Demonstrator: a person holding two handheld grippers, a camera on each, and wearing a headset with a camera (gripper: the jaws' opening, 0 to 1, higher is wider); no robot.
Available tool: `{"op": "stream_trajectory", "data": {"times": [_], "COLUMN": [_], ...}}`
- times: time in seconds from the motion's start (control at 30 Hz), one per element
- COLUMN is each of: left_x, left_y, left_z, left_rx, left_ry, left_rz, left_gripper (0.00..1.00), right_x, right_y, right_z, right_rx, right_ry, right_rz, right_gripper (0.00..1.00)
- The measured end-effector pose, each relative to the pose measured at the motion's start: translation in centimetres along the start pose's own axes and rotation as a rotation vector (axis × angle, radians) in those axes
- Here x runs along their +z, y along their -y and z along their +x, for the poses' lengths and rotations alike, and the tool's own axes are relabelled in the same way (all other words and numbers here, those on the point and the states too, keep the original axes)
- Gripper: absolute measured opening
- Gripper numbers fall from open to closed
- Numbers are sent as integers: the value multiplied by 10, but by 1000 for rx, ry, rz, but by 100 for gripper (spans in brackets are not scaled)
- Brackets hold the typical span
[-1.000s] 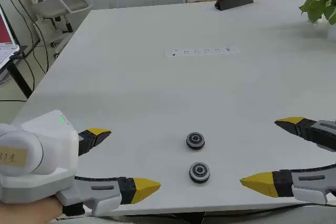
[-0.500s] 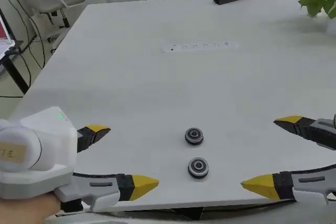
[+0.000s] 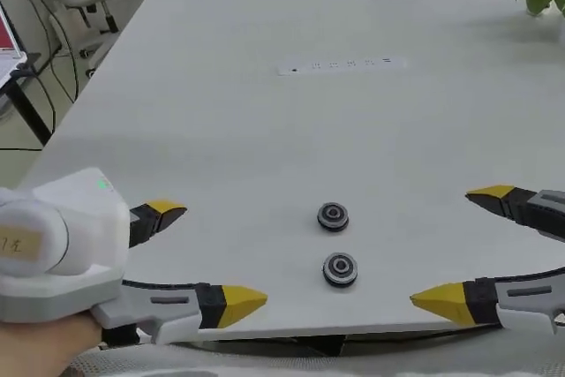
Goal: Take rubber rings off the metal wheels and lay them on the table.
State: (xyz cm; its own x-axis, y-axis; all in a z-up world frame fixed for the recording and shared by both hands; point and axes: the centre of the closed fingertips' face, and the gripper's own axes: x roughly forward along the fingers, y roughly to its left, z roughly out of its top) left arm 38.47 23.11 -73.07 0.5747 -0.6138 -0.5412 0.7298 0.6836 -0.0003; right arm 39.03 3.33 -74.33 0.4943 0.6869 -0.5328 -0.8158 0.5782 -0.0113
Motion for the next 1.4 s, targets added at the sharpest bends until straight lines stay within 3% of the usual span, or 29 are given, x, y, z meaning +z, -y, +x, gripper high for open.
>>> {"op": "stream_trajectory", "data": {"times": [0.37,0.7,0.9,1.17,1.4], "left_x": [-6,-11,-9,4,3], "left_y": [-12,-16,-13,-4,2], "left_z": [-9,-13,-13,-11,-8], "left_rx": [-46,-100,-75,-19,24], "left_ry": [2,3,2,25,20], "left_rz": [16,53,41,21,1], "left_gripper": [82,82,83,83,83], "right_x": [4,0,-1,-3,-6], "right_y": [2,-4,-6,0,1], "right_z": [0,-3,-6,-10,-13], "right_rx": [-40,-42,-16,51,103], "right_ry": [-5,-32,-27,-9,6], "right_rz": [3,-38,-37,-55,-54], "right_gripper": [90,89,89,89,88]}}
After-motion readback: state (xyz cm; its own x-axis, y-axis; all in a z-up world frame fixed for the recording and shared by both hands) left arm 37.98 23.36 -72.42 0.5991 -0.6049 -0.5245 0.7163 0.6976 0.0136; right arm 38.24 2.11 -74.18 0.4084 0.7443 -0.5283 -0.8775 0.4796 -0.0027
